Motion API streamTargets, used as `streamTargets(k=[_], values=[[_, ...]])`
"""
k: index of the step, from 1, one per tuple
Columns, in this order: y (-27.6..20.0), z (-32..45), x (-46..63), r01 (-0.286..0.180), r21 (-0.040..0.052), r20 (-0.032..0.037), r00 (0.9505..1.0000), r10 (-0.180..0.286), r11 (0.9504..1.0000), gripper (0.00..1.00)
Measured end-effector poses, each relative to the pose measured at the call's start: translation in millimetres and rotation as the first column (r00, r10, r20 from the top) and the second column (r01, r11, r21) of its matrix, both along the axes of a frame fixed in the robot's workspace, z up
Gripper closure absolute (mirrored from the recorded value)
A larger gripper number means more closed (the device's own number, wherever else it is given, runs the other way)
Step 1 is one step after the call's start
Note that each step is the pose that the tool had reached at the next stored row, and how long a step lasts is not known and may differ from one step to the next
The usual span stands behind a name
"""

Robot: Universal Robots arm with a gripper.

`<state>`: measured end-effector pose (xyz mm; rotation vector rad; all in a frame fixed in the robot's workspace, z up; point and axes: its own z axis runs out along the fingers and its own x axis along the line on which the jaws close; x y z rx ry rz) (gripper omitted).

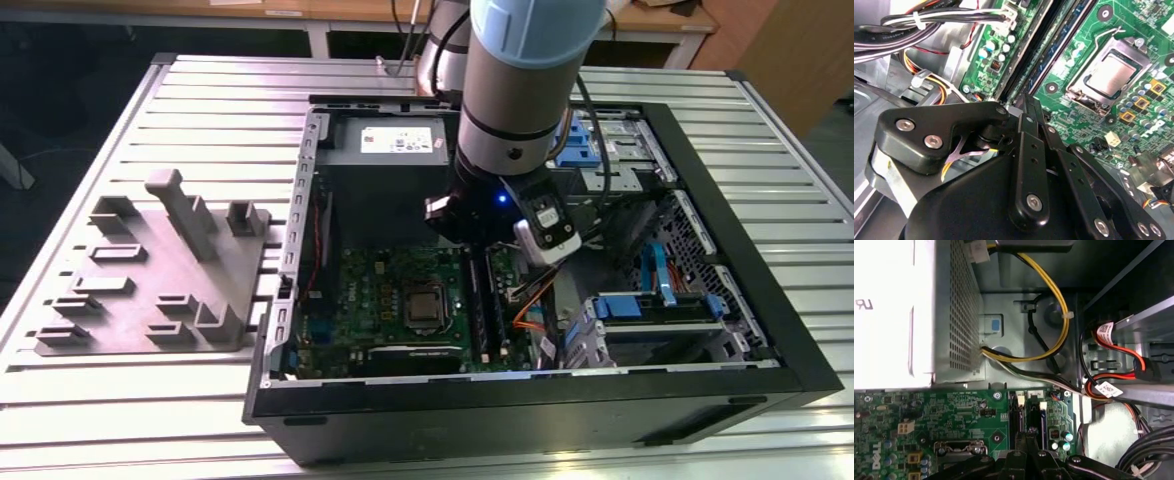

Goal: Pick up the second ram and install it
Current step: 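Press down the second ram until it locks into place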

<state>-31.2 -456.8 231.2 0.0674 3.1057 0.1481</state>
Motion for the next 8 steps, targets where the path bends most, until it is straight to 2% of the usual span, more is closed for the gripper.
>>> streamTargets(k=[4,8], values=[[4.4,-2.0,0.1,0.000,0.0003,0.0001,1.0000,0.000,1.0000,0.90],[5.8,-4.4,-0.3,0.000,0.0001,0.0000,1.0000,0.000,1.0000,0.90]])
